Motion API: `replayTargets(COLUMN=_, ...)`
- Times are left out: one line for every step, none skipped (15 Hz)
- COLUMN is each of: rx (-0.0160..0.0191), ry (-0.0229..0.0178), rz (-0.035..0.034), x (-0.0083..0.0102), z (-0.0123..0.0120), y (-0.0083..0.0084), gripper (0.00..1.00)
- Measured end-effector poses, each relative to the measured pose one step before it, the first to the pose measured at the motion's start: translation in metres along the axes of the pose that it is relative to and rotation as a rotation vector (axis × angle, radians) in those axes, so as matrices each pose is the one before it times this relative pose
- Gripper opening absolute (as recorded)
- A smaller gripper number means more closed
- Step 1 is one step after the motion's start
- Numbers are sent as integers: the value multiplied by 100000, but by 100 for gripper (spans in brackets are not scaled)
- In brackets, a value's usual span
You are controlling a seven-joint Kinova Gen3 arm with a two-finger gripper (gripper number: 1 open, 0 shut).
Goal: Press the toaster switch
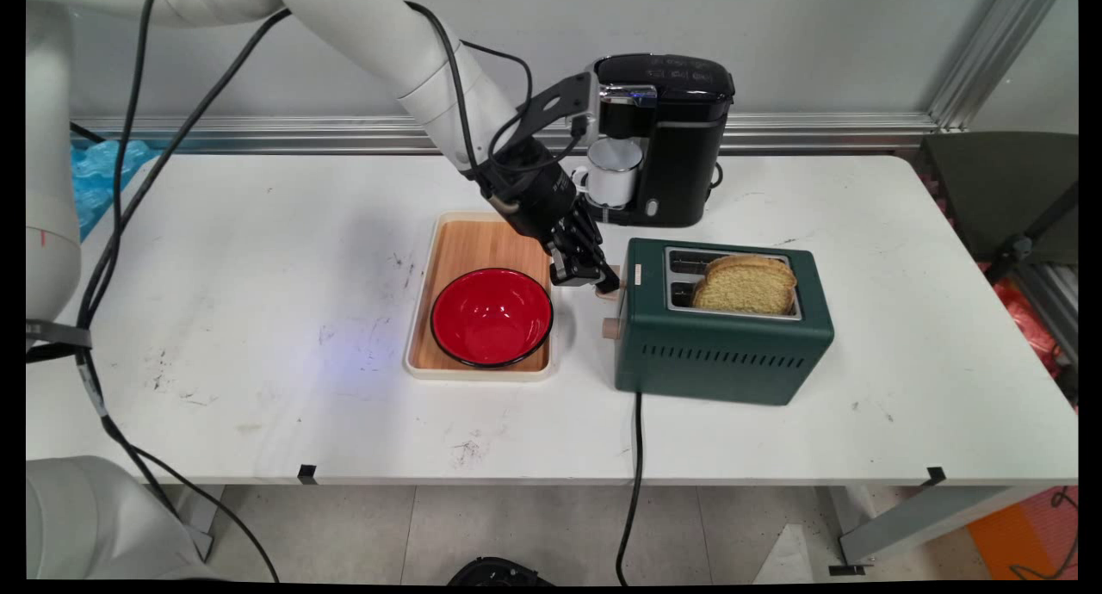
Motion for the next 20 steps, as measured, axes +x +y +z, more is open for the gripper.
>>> replayTargets(rx=288, ry=-241, rz=-11, x=-27, z=204, y=-191, gripper=0)
replayTargets(rx=256, ry=-113, rz=11, x=7, z=164, y=-164, gripper=0)
replayTargets(rx=224, ry=-71, rz=-8, x=15, z=161, y=-153, gripper=0)
replayTargets(rx=128, ry=-37, rz=-2, x=16, z=114, y=-97, gripper=0)
replayTargets(rx=179, ry=-65, rz=-44, x=8, z=154, y=-129, gripper=0)
replayTargets(rx=162, ry=-77, rz=-66, x=-4, z=177, y=-124, gripper=0)
replayTargets(rx=71, ry=-137, rz=-66, x=-21, z=188, y=-92, gripper=0)
replayTargets(rx=54, ry=-129, rz=-127, x=-40, z=155, y=-71, gripper=0)
replayTargets(rx=7, ry=-60, rz=-92, x=-32, z=103, y=-32, gripper=0)
replayTargets(rx=-15, ry=-177, rz=-79, x=-62, z=167, y=-22, gripper=0)
replayTargets(rx=-34, ry=-134, rz=-95, x=-70, z=182, y=-17, gripper=0)
replayTargets(rx=-24, ry=-104, rz=-41, x=-53, z=106, y=2, gripper=0)
replayTargets(rx=-27, ry=-108, rz=-73, x=-73, z=177, y=-1, gripper=0)
replayTargets(rx=-32, ry=-137, rz=-77, x=-68, z=153, y=4, gripper=0)
replayTargets(rx=-14, ry=-117, rz=-103, x=-85, z=161, y=1, gripper=0)
replayTargets(rx=3, ry=-159, rz=-117, x=-92, z=152, y=8, gripper=0)
replayTargets(rx=-10, ry=-126, rz=-82, x=-77, z=126, y=11, gripper=0)
replayTargets(rx=16, ry=-147, rz=-144, x=-111, z=125, y=8, gripper=0)
replayTargets(rx=48, ry=-93, rz=-151, x=-99, z=105, y=5, gripper=0)
replayTargets(rx=62, ry=-114, rz=-139, x=-104, z=97, y=-4, gripper=0)
